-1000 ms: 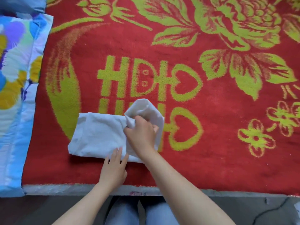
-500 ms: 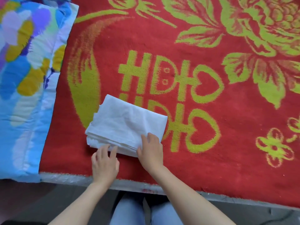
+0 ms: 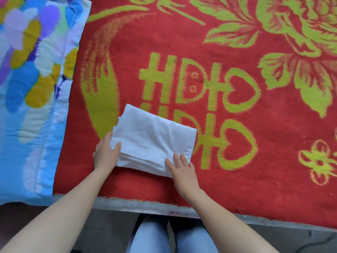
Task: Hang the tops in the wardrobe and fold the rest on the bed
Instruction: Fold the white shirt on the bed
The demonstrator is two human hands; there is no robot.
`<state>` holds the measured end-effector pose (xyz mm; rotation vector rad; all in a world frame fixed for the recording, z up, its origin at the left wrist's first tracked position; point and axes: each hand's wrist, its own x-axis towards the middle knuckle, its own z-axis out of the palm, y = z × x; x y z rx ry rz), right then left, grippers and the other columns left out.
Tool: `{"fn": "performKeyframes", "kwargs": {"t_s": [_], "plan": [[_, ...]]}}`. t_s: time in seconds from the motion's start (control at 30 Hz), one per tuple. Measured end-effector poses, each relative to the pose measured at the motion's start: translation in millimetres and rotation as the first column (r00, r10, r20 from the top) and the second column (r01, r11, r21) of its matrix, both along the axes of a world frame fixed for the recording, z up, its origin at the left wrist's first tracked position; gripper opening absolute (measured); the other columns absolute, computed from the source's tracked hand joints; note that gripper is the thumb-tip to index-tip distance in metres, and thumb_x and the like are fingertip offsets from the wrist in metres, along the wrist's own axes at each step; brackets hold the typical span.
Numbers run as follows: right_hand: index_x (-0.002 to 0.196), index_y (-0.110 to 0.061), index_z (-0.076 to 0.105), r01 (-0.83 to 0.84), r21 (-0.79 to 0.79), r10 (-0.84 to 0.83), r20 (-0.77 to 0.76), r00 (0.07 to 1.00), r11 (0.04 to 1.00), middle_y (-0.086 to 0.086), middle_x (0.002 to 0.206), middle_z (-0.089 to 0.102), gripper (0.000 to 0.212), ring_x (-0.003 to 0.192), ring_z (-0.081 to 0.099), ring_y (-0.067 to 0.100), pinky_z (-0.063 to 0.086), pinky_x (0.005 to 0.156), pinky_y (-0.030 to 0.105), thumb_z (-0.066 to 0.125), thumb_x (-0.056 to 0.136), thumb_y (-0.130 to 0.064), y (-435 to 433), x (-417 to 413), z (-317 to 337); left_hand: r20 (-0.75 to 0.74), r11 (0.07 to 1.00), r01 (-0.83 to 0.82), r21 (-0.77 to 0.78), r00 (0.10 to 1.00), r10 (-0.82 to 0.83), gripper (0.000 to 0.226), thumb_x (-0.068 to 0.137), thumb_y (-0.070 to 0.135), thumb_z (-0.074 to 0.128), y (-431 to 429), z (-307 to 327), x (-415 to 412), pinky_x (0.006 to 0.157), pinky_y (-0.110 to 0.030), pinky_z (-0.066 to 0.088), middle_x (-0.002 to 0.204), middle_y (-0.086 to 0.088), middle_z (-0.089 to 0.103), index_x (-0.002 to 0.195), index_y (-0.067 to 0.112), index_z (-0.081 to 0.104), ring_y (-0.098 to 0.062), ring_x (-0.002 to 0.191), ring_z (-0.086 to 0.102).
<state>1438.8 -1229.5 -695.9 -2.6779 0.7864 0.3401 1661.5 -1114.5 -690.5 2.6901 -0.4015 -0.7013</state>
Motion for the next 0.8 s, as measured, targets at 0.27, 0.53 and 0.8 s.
{"fn": "performKeyframes", "kwargs": {"t_s": [0.27,0.53,0.8], "plan": [[0.096,-0.012,0.053,-0.073,-0.050,0.081,0.189,0.979,0.996,0.009,0.091,0.059,0.052,0.082,0.047,0.028,0.038,0.051,0.027,0.051,0.047,0.007,-9.3,-16.8,-5.5,0.021,0.898,-0.313,-0.309,0.942,0.335,0.033,0.079,-0.006,0.056,-1.4,29.9,-9.7,0.080,-0.034,0.042,0.103,-0.021,0.066,0.111,0.000,0.064,-0.033,0.096,0.060],[0.117,-0.016,0.047,-0.168,-0.104,0.168,-0.006,0.986,0.980,0.016,0.121,0.057,0.087,0.117,0.042,0.034,0.051,0.080,0.048,0.085,0.038,-0.017,7.5,-34.0,-13.6,0.229,0.987,-0.128,-0.097,0.962,0.147,0.061,0.077,0.012,0.050,30.3,9.8,-50.5,0.097,-0.052,0.033,0.133,-0.026,0.040,0.137,0.006,0.040,-0.041,0.118,0.036],[0.120,-0.019,0.044,-0.223,-0.172,0.223,-0.018,0.975,0.959,0.016,0.112,0.046,0.073,0.098,0.055,0.034,0.050,0.057,0.035,0.076,0.054,-0.013,-5.4,-12.8,-22.5,0.296,0.585,0.752,0.304,0.509,-0.808,0.118,0.023,0.005,0.079,33.4,-30.5,-75.3,0.099,-0.055,0.033,0.136,-0.019,0.045,0.134,0.020,0.039,-0.036,0.127,0.033]]}}
